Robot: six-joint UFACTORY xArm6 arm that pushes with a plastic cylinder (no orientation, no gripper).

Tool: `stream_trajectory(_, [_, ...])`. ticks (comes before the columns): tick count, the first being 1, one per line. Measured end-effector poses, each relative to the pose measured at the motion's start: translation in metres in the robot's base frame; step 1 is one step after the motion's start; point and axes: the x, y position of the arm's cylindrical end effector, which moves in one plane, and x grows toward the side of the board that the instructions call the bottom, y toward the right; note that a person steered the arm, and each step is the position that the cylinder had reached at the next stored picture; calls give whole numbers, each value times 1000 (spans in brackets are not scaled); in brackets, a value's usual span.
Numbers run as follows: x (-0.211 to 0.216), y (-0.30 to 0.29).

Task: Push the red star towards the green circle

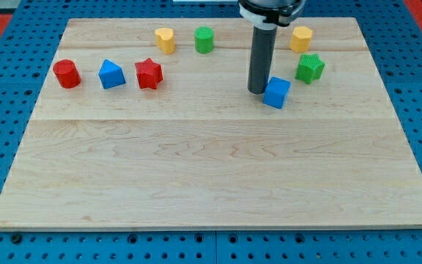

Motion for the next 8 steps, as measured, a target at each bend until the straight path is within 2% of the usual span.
stream_trajectory(2, [21, 44])
stream_trajectory(3, [42, 8])
stream_trajectory(5, [43, -191])
stream_trajectory(6, [29, -267])
stream_trajectory(7, [1, -283])
stream_trajectory(8, [-18, -242])
